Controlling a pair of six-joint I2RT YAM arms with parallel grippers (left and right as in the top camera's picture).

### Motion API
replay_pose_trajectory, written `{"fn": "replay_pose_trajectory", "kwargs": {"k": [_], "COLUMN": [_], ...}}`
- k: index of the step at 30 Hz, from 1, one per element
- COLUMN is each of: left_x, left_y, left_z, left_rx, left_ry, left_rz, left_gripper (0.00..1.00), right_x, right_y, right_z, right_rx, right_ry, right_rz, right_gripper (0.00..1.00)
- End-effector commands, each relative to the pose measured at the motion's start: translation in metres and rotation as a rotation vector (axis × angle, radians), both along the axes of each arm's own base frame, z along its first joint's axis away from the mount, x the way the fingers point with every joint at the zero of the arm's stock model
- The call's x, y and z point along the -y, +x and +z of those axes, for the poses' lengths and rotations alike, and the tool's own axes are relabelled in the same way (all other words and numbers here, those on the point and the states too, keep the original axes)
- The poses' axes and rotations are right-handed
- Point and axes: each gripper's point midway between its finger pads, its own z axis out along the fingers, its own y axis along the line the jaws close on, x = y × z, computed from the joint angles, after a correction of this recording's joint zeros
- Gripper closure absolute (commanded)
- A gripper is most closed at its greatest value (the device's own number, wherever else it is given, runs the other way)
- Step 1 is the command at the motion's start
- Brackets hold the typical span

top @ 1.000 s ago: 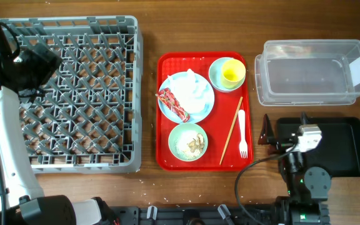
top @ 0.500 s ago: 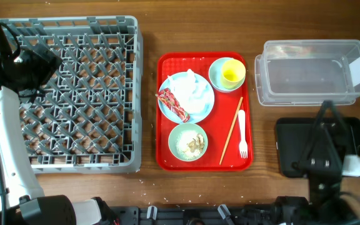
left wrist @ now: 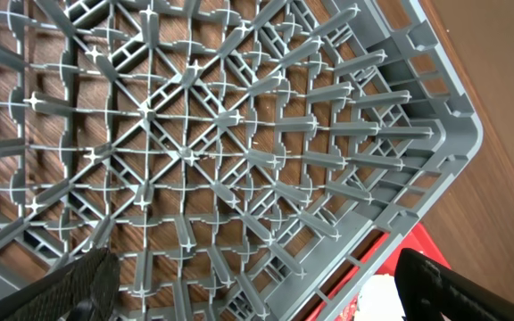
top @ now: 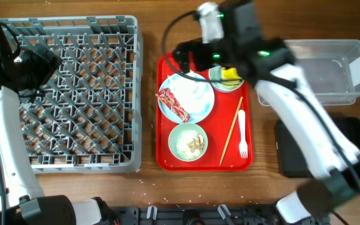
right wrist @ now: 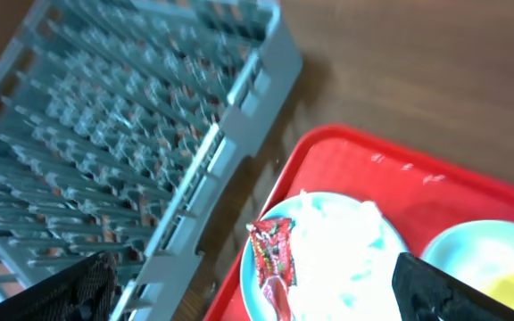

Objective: Sort waste into correct bins and load items into the dishwasher rack
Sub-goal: 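Reach the right gripper to the blue plate and pinch the tissue, then carry the tissue with the right gripper and drop it in the clear bin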

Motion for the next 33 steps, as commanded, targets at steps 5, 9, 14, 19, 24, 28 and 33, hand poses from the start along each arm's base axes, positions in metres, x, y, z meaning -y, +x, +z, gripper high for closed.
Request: {"fn": "replay_pose_trajectory", "kwargs": {"k": [5,9,14,19,24,28,33], "left_x": [-0.002,-0.002,-0.002,-0.002,-0.002,-0.002,-0.002], "left_y": [0.0,0.0,0.0,0.0,0.0,0.0,0.0], "left_z": [0.004,0.004,0.004,0.004,0.004,0.004,0.004], "left_rx": [0.012,0.012,0.012,0.012,0.012,0.012,0.012], "left_ry": [0.003,0.003,0.002,0.003,0.003,0.003,0.003], "left_rz": [0.014,0.014,0.014,0.014,0.014,0.014,0.014], "left_gripper": [0.0,0.0,0.0,0.0,0.0,0.0,0.0], "right_x": [-0.007,0.01,0.018,0.017,0.007,0.004,0.008], "right_y": [0.017,-0.003,-0.011,-0.022,-0.025,-0.023,-0.018], "right_z": [-0.15,-0.205,-0.209,-0.211,-0.211,-0.21,-0.211], "right_rx": [-0.405,-0.551,-0.588,-0.628,-0.64,-0.628,-0.601], "right_ry": [-0.079,-0.197,-0.229,-0.245,-0.224,-0.217,-0.235], "right_rz": [-0.225,-0.284,-0.318,-0.338,-0.38,-0.374,-0.389], "right_gripper": [0.21,0.26,0.42,0.41,0.48,0.53,0.9]}}
